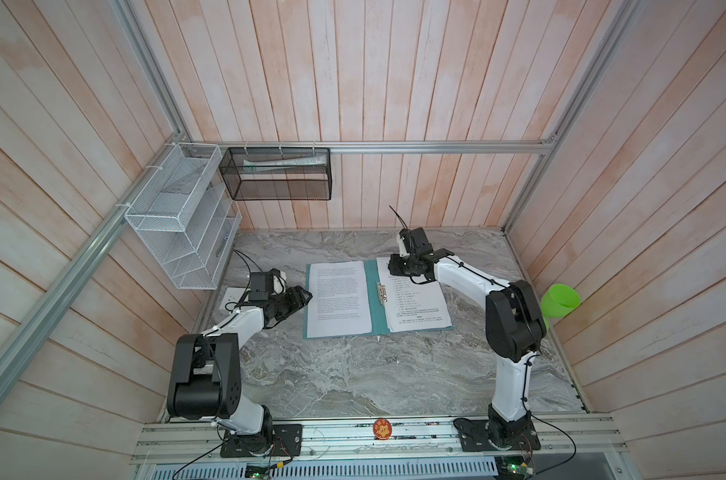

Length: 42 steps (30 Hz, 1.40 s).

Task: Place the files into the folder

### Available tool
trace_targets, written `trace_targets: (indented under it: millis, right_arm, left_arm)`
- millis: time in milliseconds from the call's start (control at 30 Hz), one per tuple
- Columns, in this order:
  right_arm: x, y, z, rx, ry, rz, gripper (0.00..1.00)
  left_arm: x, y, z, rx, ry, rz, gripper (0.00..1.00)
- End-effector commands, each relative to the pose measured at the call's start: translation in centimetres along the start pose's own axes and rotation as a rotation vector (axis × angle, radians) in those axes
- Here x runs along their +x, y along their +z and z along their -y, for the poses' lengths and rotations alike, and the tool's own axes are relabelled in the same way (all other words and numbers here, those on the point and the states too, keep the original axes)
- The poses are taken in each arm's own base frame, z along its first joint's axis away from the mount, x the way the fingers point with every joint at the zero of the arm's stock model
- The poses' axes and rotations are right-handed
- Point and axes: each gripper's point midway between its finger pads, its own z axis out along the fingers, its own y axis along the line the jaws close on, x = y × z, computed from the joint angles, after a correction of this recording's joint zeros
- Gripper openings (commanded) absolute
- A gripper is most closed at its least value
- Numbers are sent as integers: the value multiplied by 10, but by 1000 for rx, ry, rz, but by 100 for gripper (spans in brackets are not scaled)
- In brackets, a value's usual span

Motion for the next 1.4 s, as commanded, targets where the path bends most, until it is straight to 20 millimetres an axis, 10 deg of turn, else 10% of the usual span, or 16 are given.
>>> trace_targets:
  millis: [0, 1367]
  right_arm:
    - [19, 13, -18, -7, -45, -77, 27]
    - [93, 58, -13, 115, -140, -272, 21]
  left_arm:
    - [4, 0, -1, 8, -2, 8, 69]
    - [22, 11, -16, -11, -16, -47, 69]
